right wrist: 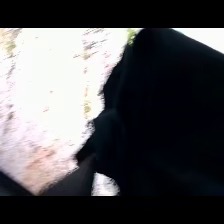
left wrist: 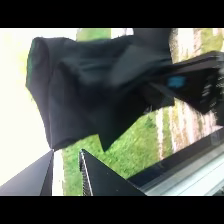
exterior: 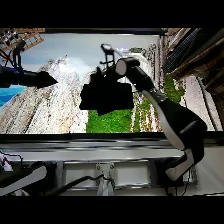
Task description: Fold the clothes and pants, and hang the long-sleeved shirts on hangers.
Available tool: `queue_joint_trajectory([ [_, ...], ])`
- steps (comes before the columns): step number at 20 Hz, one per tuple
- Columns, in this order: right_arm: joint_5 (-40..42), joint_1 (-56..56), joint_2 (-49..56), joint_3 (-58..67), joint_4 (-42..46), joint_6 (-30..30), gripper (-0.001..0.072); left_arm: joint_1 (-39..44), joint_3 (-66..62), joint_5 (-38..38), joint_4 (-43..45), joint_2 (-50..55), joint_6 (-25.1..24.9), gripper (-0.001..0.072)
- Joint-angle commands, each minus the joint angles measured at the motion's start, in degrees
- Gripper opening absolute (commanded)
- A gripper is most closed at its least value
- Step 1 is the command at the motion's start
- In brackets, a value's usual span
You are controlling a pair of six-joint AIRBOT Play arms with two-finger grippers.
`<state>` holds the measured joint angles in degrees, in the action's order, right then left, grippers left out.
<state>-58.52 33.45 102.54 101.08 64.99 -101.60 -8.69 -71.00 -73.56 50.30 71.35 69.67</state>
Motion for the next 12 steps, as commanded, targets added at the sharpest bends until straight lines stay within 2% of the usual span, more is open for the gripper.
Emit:
queue_joint_trajectory([
  [1,2.3,3.4,3.0,0.1,-9.1,0.5,0.042,-0.5,3.4,0.7,0.6,-1.1,0.0,0.0176],
  [3,-0.2,3.5,2.0,0.2,-11.8,2.8,0.042,-0.5,4.7,0.8,0.6,-1.1,0.0,0.0176],
  [4,-2.4,2.7,1.1,0.7,-10.3,2.8,0.042,-0.5,5.2,0.8,0.7,-1.1,0.0,0.0176],
  [10,-15.9,-10.8,-6.5,2.1,14.4,0.5,0.0403,-0.5,5.9,0.6,0.7,-1.1,-0.1,0.0176],
  [12,-19.1,-17.9,-7.1,1.6,16.7,0.2,0.0403,-0.5,5.9,0.6,0.7,-1.1,-0.1,0.0177],
])
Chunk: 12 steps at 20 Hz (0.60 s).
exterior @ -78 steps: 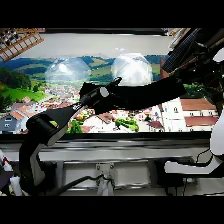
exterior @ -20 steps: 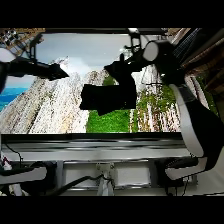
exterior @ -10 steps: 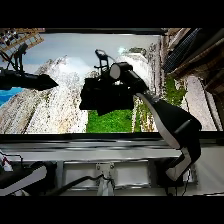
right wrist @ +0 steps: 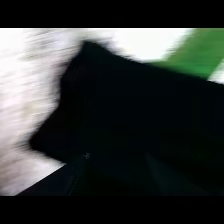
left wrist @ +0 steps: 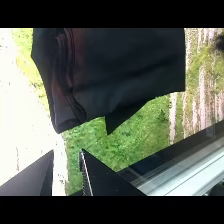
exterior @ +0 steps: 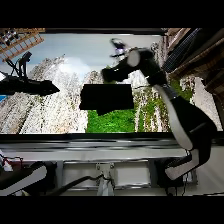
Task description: Fold the clothes and pants, and hang the long-sleeved shirts on hangers.
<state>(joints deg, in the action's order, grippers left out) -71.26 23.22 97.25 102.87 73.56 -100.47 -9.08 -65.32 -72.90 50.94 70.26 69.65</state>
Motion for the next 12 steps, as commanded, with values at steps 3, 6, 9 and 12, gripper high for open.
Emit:
queue_joint_trajectory([
  [3,-7.6,-16.9,-1.8,-4.1,2.6,-1.1,0.0406,-0.1,0.2,0.0,0.0,0.0,0.0,0.0177],
  [6,-4.4,-22.1,-1.7,-12.3,-9.2,4.9,0.0408,0.0,0.2,0.0,0.0,0.0,0.0,0.0178],
  [9,2.1,-22.8,-1.6,-20.3,-14.2,9.3,0.0433,0.0,0.2,0.0,0.0,0.0,0.0,0.0177],
  [12,5.3,-22.8,0.3,-24.0,-18.4,11.6,0.0433,0.0,0.2,-0.1,-0.4,0.0,0.0,0.0178],
])
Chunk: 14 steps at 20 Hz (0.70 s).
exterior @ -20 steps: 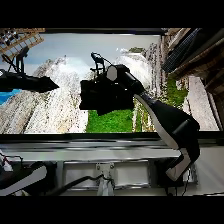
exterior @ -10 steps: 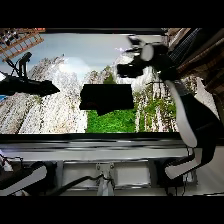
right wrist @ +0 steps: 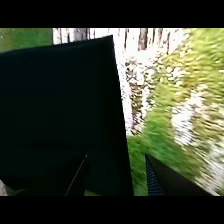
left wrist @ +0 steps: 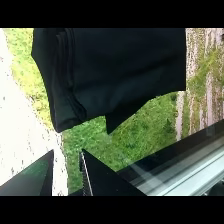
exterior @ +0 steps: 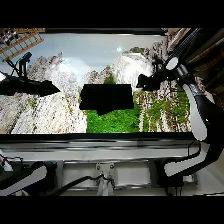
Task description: Fold the clothes and pants, and hang the long-sleeved shirts on hangers.
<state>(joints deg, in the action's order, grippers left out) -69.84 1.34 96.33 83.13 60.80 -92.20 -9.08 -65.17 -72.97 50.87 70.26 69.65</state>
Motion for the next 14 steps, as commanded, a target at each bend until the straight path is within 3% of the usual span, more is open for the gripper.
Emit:
queue_joint_trajectory([
  [1,4.1,-0.9,2.3,-4.4,-6.8,3.4,0.0433,0.0,0.0,0.0,-0.4,0.0,0.0,0.0177],
  [5,6.5,-0.9,4.5,-4.4,-11.1,3.4,0.043,0.0,0.0,0.0,-0.4,0.0,0.0,0.0177],
  [12,6.7,2.0,7.8,-4.4,-11.3,3.8,0.0417,0.0,0.0,0.3,-0.4,0.1,0.0,0.0177],
  [13,7.1,2.8,8.3,-4.4,-11.4,3.8,0.0372,0.0,0.0,0.3,-0.4,0.1,0.0,0.0177],
  [14,7.9,3.6,8.4,-4.4,-11.3,3.8,0.0281,0.0,0.0,0.3,-0.3,0.1,0.0,0.0177],
])
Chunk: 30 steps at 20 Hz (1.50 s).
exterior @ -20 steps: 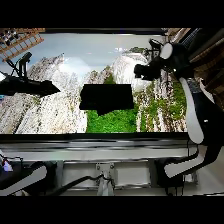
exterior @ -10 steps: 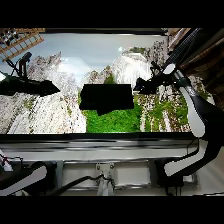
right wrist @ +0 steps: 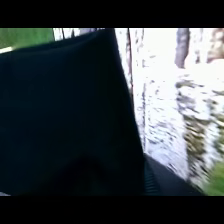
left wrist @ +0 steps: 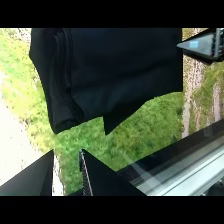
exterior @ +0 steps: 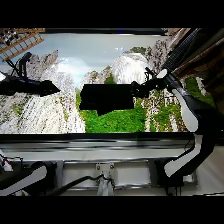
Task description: Fold the clothes and pants, and hang the long-sleeved shirts on hangers.
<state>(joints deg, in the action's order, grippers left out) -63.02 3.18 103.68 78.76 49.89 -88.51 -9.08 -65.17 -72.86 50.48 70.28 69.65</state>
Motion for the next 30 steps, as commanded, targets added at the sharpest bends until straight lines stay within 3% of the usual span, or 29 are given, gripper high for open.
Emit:
queue_joint_trajectory([
  [1,2.3,2.5,1.0,0.0,-0.4,0.1,0.0154,0.0,0.0,0.2,0.0,0.0,0.0,0.0177],
  [2,2.7,2.7,1.0,0.3,-0.5,0.1,0.0033,0.0,0.0,0.2,0.0,0.0,0.0,0.0177],
  [3,2.8,2.7,0.9,0.7,-0.5,0.1,0.0025,0.0,0.0,0.2,0.0,0.0,0.0,0.0178],
  [9,-1.5,-2.4,-0.4,7.5,0.1,-1.4,0.0024,0.0,0.0,0.2,0.0,0.0,0.0,0.0178],
  [14,-6.5,-10.0,-2.3,17.0,5.3,-7.4,0.0024,0.0,0.0,0.4,-1.4,0.0,0.0,0.0177],
  [23,-9.6,-25.7,-9.6,25.4,7.0,-17.8,0.0023,1.6,0.0,2.8,-4.7,0.1,0.0,0.0177],
  [30,-12.9,-33.9,-17.0,25.1,21.8,-28.3,0.0021,2.7,0.0,2.8,-4.7,0.1,0.0,0.0177],
])
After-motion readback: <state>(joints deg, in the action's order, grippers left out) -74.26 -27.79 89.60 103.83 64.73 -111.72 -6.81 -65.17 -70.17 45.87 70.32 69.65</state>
